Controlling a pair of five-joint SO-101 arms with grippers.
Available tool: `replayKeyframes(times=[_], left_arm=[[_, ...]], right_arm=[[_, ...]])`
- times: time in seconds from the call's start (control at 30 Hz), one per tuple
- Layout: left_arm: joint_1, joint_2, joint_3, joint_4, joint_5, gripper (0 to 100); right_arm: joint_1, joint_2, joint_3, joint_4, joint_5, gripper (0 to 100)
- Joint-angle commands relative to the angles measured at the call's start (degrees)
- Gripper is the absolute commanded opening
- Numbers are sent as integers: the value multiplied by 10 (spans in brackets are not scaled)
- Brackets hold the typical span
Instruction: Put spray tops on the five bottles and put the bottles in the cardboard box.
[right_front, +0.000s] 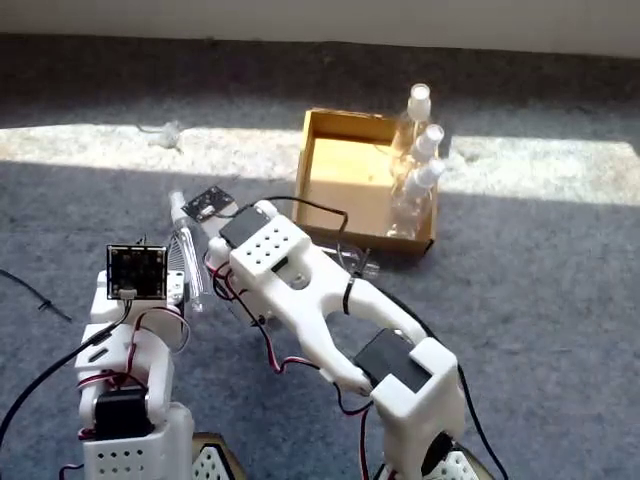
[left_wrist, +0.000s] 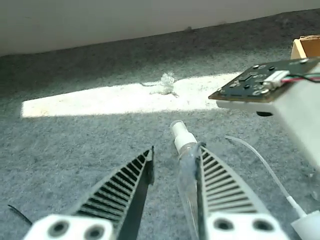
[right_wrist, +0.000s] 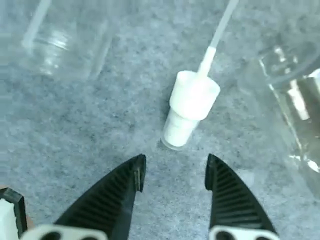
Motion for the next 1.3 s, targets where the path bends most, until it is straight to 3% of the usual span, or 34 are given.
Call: replayKeyframes(times=[0.0,0.33,0.6,0.83,1.27], left_arm=[[-3,-5,-7,-13,0,130],[-3,-5,-7,-14,0,130],[-4,-5,-7,-15,0,130],[-3,-5,-7,-14,0,130],[-3,-5,-6,-13,0,130]], right_arm=[[16,-7,-29,8,-1,232],[58,-124,-82,60,17,277],[82,-172,-38,-96,-9,76],[84,-105,23,-234,-8,67],[126,-33,32,-283,-8,66]])
